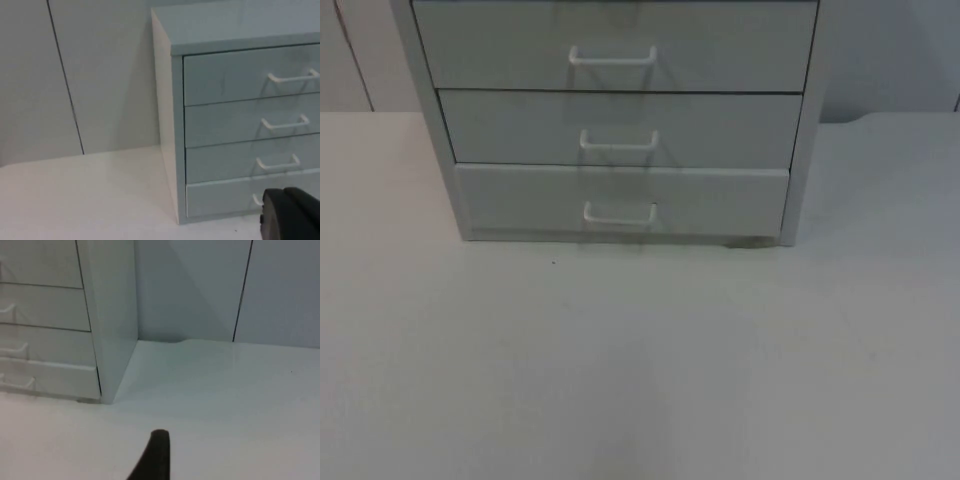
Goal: Open the drawer with the left hand, place the block into the drawer with the right hand, then close the drawer with the left hand.
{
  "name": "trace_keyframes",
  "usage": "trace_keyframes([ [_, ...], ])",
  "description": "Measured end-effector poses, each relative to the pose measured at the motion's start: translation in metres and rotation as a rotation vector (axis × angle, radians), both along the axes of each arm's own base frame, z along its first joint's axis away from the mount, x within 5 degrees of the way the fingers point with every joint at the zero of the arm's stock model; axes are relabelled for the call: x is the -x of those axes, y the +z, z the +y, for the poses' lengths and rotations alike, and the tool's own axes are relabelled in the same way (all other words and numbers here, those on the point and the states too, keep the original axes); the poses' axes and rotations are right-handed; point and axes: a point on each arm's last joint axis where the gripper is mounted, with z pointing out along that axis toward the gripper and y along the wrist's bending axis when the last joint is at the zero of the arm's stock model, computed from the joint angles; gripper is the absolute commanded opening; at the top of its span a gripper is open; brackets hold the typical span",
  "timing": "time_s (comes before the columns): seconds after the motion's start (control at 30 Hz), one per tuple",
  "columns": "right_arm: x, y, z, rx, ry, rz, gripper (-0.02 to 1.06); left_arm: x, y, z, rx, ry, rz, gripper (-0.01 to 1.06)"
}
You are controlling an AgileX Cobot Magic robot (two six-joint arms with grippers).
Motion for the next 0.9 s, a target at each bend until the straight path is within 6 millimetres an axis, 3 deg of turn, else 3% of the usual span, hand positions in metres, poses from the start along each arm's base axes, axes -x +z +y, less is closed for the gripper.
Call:
trace_keyframes([
  [0.17,0.0,-0.011,0.0,0.005,0.003,0.069,0.81,0.011,-0.006,0.001,-0.028,0.01,0.023,0.0],
  [0.57,-0.005,-0.033,-0.001,0.01,0.021,0.201,0.81,0.014,-0.02,0.008,-0.02,0.088,0.178,0.0],
  [0.9,-0.007,-0.038,-0.001,0.006,0.017,0.22,0.81,0.017,-0.027,0.011,-0.017,0.106,0.258,0.0],
])
